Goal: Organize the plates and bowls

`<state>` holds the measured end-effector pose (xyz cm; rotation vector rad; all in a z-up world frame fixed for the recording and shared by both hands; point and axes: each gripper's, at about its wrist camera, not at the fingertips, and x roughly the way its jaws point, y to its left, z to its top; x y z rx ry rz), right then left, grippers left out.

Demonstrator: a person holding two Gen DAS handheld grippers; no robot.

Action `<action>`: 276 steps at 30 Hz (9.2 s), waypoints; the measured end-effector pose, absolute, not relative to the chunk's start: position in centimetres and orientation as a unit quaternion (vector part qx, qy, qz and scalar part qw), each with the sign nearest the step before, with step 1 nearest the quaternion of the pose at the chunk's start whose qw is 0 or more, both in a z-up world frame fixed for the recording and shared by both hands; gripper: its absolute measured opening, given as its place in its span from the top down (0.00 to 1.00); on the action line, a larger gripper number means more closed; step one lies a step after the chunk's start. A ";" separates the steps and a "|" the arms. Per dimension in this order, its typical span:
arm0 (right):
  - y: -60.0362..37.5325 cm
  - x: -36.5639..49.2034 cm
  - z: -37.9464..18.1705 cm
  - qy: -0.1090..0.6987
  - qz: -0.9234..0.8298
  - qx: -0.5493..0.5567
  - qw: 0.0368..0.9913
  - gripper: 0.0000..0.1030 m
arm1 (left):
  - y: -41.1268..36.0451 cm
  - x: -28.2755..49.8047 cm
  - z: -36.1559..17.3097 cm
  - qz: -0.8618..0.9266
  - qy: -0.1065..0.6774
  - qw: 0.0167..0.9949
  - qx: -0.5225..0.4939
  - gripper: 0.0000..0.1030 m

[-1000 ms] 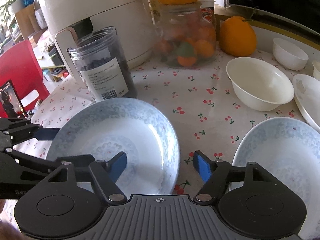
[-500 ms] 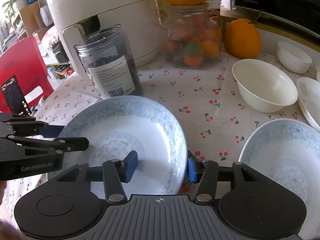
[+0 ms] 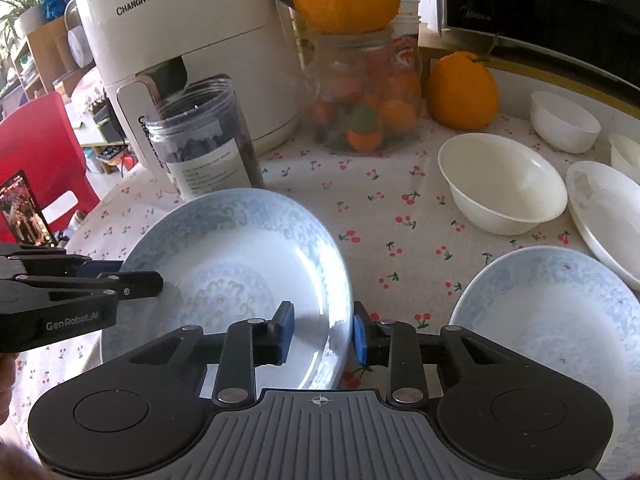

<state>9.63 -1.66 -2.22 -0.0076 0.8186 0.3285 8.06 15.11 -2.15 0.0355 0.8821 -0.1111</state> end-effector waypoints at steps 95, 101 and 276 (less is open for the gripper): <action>-20.1 9.6 -1.1 0.453 -0.037 0.018 0.891 0.74 | -5.7 10.8 -3.5 -0.142 0.414 0.887 0.145 0.81; -19.8 9.6 -1.7 0.462 -0.038 0.006 0.886 0.74 | -5.6 11.0 -3.4 -0.144 0.413 0.887 0.145 0.79; -23.6 10.3 3.4 0.400 0.002 0.112 0.910 0.79 | -3.4 12.7 -0.7 -0.117 0.458 0.880 -0.050 0.86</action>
